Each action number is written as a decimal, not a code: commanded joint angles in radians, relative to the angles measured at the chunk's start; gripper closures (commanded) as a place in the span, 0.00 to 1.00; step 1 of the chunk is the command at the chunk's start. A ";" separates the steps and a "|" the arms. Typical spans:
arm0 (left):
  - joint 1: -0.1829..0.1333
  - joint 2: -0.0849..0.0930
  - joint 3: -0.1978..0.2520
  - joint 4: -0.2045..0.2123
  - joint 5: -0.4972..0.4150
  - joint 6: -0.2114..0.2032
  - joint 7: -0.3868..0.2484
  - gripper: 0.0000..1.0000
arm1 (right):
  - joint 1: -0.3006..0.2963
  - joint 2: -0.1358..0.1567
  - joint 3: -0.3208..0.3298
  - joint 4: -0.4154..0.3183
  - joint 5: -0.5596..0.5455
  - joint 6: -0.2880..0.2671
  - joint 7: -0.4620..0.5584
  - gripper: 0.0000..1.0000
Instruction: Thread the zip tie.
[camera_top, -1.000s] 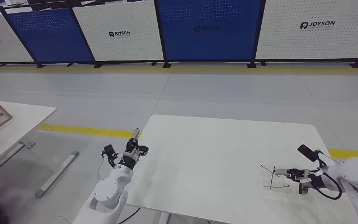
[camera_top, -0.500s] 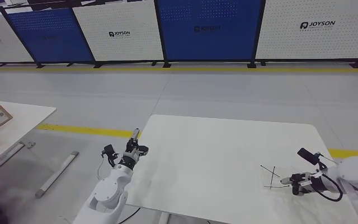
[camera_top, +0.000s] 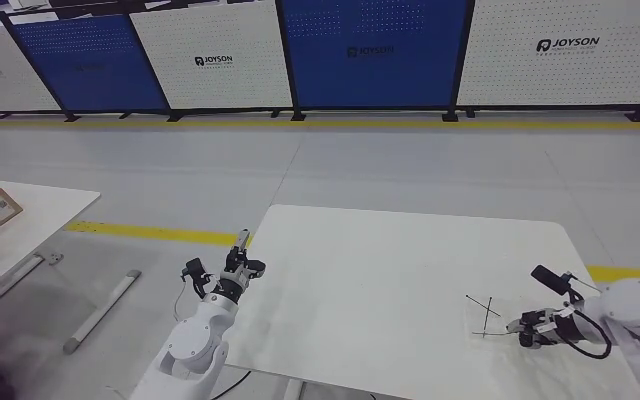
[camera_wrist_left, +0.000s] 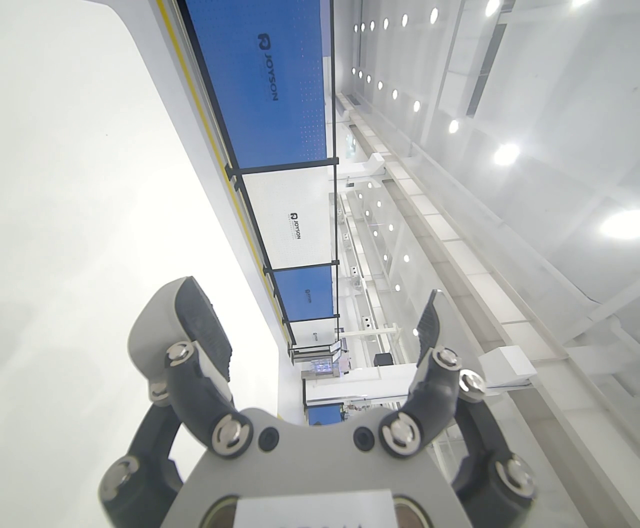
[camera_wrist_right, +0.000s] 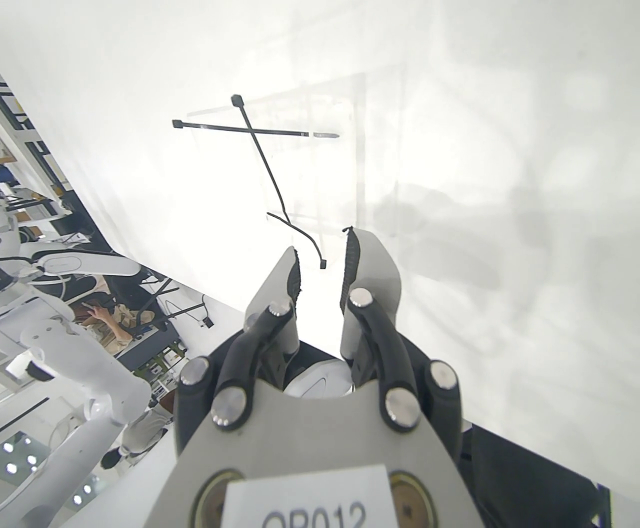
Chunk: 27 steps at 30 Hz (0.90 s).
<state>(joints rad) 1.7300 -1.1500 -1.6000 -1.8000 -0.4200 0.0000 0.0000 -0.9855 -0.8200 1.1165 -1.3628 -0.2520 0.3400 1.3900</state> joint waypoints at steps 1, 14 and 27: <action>0.000 0.000 0.000 0.000 0.000 0.000 0.000 0.00 | 0.003 0.001 -0.005 0.002 0.000 0.000 0.000 0.82; 0.000 0.000 0.000 0.000 0.000 0.000 0.000 0.00 | 0.026 0.004 -0.032 0.020 0.002 0.000 0.000 0.86; 0.000 0.000 0.000 0.000 0.000 0.000 0.000 0.00 | 0.033 0.004 -0.027 0.019 0.006 0.000 0.000 1.00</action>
<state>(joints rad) 1.7300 -1.1500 -1.6000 -1.8000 -0.4200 0.0000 0.0000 -0.9506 -0.8166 1.0864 -1.3405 -0.2465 0.3400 1.3900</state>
